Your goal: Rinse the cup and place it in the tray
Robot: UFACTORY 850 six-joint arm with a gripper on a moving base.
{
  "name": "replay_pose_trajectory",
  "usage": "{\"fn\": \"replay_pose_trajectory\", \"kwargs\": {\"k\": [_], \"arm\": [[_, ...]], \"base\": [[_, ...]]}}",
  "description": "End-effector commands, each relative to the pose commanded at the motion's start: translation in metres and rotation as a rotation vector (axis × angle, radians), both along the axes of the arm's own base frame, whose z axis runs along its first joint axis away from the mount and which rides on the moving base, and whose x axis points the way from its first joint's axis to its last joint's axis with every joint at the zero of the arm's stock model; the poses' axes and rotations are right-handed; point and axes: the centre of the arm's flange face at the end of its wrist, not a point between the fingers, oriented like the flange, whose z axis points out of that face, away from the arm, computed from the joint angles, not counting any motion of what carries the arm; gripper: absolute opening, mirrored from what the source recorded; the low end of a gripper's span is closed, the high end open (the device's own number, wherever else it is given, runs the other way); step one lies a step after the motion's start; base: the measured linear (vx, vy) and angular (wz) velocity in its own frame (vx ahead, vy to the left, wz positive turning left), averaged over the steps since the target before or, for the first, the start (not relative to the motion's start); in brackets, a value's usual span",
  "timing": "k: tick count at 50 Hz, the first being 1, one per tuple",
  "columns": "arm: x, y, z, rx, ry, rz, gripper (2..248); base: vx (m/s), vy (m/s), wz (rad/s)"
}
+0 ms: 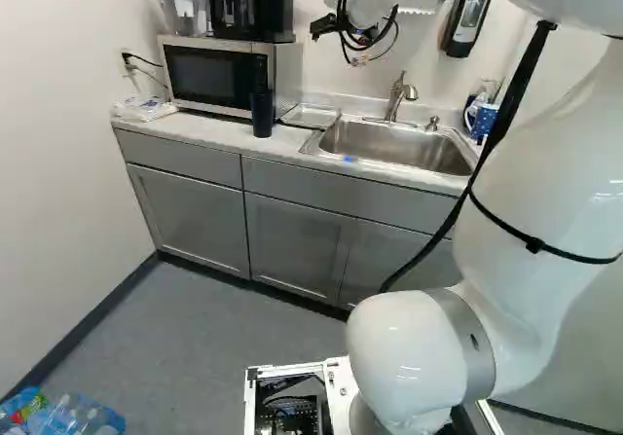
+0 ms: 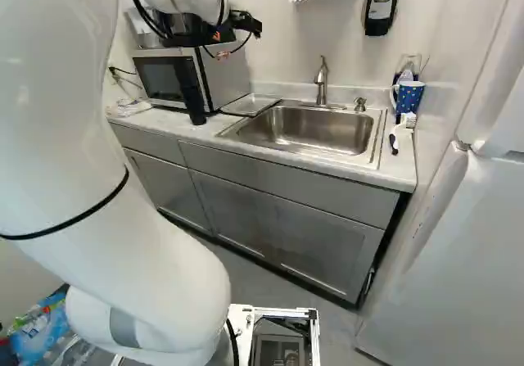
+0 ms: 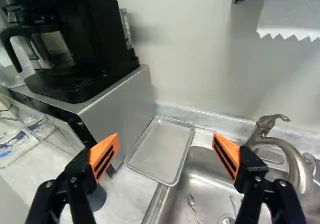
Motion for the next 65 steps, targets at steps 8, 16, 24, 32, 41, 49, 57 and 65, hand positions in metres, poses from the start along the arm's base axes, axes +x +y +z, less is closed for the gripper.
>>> {"fn": "replay_pose_trajectory", "kwargs": {"k": [8, 16, 24, 32, 41, 49, 57, 65], "arm": [[0.0000, 0.0000, 0.0000, 0.000, 0.000, 0.000, 247], [0.0000, 0.0000, 0.0000, 0.000, 0.000, 0.000, 247], [0.0000, 0.0000, 0.0000, 0.000, 0.000, 0.000, 247], [0.0000, 0.0000, 0.0000, 0.000, 0.000, 0.000, 247], [0.0000, 0.0000, 0.0000, 0.000, 0.000, 0.000, 247], [0.0000, 0.0000, 0.0000, 0.000, 0.000, 0.000, 247], [0.0000, 0.0000, 0.0000, 0.000, 0.000, 0.000, 247], [0.0000, 0.0000, 0.0000, 0.000, 0.000, 0.000, 247]], "base": [[0.026, -0.042, -0.001], [0.037, -0.049, 0.000], [0.045, -0.055, -0.002], [0.052, -0.054, 0.000], [0.052, -0.056, 0.000], [0.054, -0.059, 0.002], [0.057, -0.061, -0.001], [0.058, -0.060, 0.004]]}}
